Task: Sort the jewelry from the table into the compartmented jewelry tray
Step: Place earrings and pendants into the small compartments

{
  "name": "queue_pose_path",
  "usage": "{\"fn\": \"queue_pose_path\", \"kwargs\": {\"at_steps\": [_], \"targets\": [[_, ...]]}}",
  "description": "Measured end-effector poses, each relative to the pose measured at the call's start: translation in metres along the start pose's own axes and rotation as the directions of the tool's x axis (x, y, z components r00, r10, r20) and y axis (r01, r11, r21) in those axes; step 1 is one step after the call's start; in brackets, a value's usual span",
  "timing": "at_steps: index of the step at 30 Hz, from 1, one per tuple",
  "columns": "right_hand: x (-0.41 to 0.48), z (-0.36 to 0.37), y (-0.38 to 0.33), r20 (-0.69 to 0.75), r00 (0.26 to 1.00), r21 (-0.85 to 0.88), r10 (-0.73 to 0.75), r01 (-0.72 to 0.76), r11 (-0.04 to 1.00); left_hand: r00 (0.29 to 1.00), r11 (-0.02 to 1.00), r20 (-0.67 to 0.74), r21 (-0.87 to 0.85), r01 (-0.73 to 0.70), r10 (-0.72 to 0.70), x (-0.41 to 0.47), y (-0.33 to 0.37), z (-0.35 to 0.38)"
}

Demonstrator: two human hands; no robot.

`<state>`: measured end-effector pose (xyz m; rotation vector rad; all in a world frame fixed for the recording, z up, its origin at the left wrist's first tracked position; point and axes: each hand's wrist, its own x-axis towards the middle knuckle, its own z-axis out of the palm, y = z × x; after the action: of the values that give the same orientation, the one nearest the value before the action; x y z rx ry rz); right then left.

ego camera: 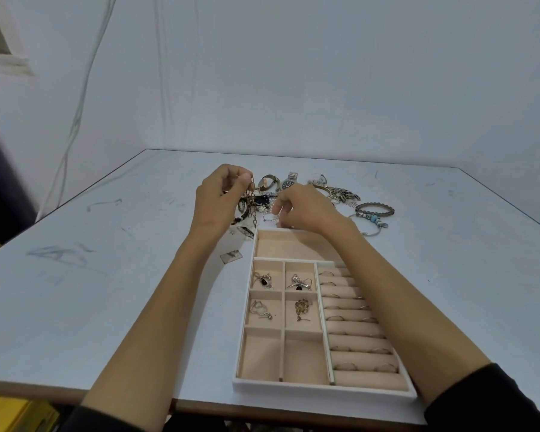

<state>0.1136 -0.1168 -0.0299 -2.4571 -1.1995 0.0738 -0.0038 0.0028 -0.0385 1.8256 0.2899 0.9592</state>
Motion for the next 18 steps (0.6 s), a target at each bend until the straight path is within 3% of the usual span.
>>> {"fn": "queue_pose_path", "kwargs": {"at_steps": [11, 18], "targets": [[-0.006, -0.001, -0.002, -0.080, 0.995, -0.051, -0.052, 0.048, 0.998, 1.000, 1.000, 0.006, -0.019, 0.014, -0.014, -0.001, 0.002, -0.001], [-0.009, -0.011, -0.001, -0.115, 0.991, 0.054, -0.066, 0.072, 0.996, 0.999, 0.998, -0.012, -0.061, -0.032, 0.031, -0.003, 0.011, -0.004]]}}
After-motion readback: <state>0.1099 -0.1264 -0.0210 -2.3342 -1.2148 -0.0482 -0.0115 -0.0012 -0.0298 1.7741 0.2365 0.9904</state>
